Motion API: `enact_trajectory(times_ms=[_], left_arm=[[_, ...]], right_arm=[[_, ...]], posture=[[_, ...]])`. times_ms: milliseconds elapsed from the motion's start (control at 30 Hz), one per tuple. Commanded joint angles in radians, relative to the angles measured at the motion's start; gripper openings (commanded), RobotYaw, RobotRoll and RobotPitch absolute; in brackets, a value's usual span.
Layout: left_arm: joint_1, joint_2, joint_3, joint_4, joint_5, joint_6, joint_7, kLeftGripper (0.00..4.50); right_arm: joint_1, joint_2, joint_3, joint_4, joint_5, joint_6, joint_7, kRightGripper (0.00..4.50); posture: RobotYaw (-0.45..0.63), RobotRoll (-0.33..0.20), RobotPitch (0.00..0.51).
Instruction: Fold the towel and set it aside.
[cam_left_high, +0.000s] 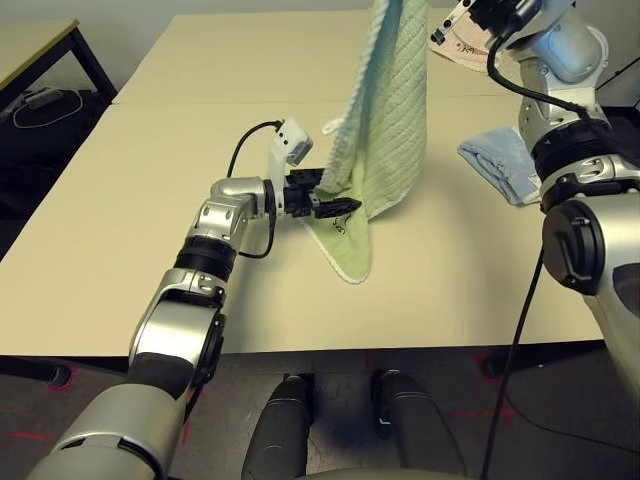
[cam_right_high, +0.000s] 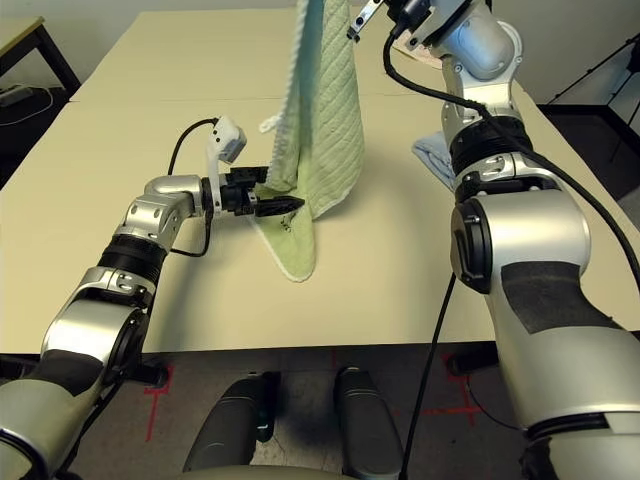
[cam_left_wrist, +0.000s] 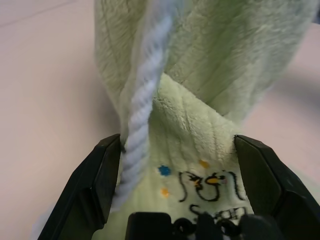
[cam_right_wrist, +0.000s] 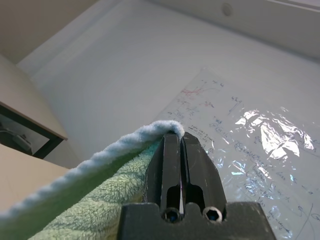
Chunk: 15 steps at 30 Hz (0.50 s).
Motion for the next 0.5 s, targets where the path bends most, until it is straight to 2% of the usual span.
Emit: enact_trajectory(times_ms=[33,400,500], left_arm=[[0.003,0.005,0.002,0.026,0.013,-0.017,0.000,4.50],[0.080,0.091,-0.078,-0.091,0.019,0.105,-0.190,4.50],[0.106,0.103,-0.080,-0.139,0.014,0.120,-0.190,4.50]], right_arm=[[-0.015,-0.009,-0.011,-0.003,-0.004,-0.003,-0.010,0.04],[-0.035,-0.034,-0.014,0.012,-0.026,0.011,-0.043,0.04],[-0.033,-0.041,-0.017,0.016,-0.027,0.013,-0.045,0.04]], posture=[[0.04,0.000,0.083],[0.05,0.000,0.083],[0.05,0.000,0.085]])
